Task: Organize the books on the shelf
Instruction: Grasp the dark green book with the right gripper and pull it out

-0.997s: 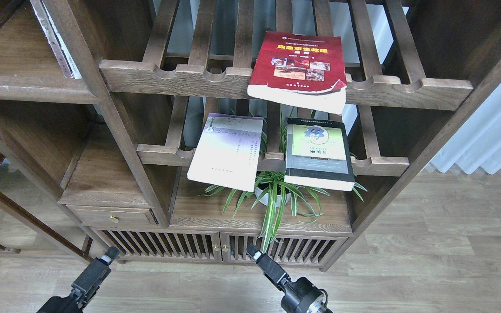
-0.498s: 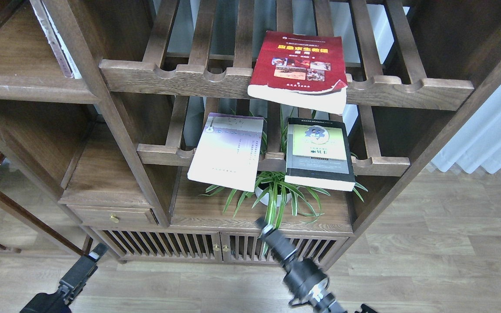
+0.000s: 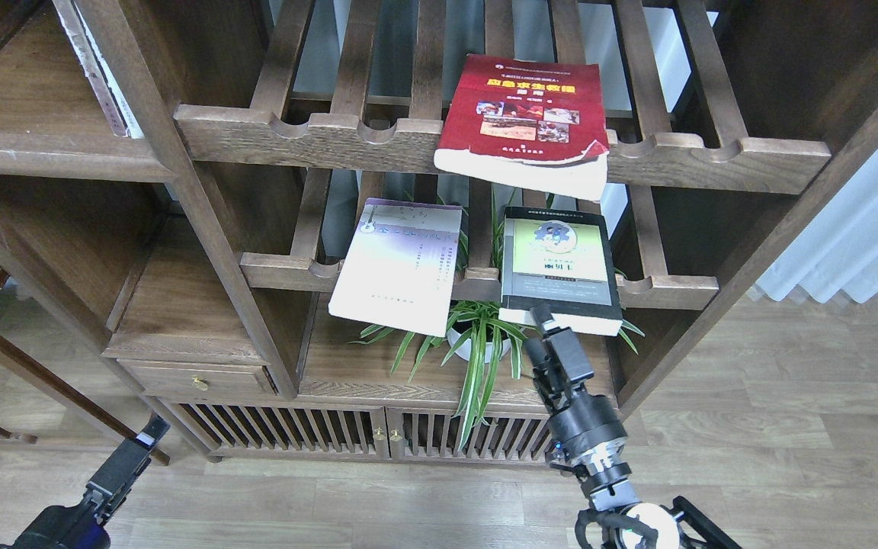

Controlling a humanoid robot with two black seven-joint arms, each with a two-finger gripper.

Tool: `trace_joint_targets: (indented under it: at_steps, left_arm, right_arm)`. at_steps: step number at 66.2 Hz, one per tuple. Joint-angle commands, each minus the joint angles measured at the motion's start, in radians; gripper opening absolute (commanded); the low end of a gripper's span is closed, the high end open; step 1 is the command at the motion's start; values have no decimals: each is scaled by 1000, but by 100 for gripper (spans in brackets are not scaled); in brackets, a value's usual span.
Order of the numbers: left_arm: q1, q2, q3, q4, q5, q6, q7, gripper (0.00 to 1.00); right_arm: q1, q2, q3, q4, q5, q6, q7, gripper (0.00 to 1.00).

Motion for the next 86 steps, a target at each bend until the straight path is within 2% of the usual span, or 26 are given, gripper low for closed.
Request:
trace_joint_targets:
  at_steps: [1,11,25,34,40,42,43,51,54,67,86]
  left_arm:
    - [-23,0,0,35,0,0,0,100]
    - [-34,0,0,55,-6,0,0,100]
    - [-35,0,0,55,-6,0,0,100]
    - [-51,3,0,81,-4,0,-13,100]
    - [-58,6,0,95,-4,0,-13,100]
    - [-61,9,0,100,-4,0,-13,100]
    - [-66,11,0,103,-4,0,-13,100]
    - [-67,11,0,104,-6,0,-13,100]
    - [-67,11,0,104,-6,0,-13,100]
    - [-92,11,0,135,-6,0,-11,100]
    - [-89,9,17,156,-1,0,0,100]
  right_arm:
    - [9,0,3,-2,5,0,45,81]
    - [10,0,-9,-8,2,0,54,70]
    - [20,0,-6,-9,4,0,63,60]
    - [32,0,-6,-9,4,0,79,45]
    - [35,0,-9,-9,4,0,79,39]
    - [35,0,-9,-9,4,0,79,36]
    - [35,0,-9,-9,5,0,79,28]
    - [26,0,-10,-9,8,0,79,9]
    - [24,0,-12,-9,10,0,77,5]
    - [-20,0,-17,18,8,0,76,5]
    - [-200,0,-41,137,5,0,69,5]
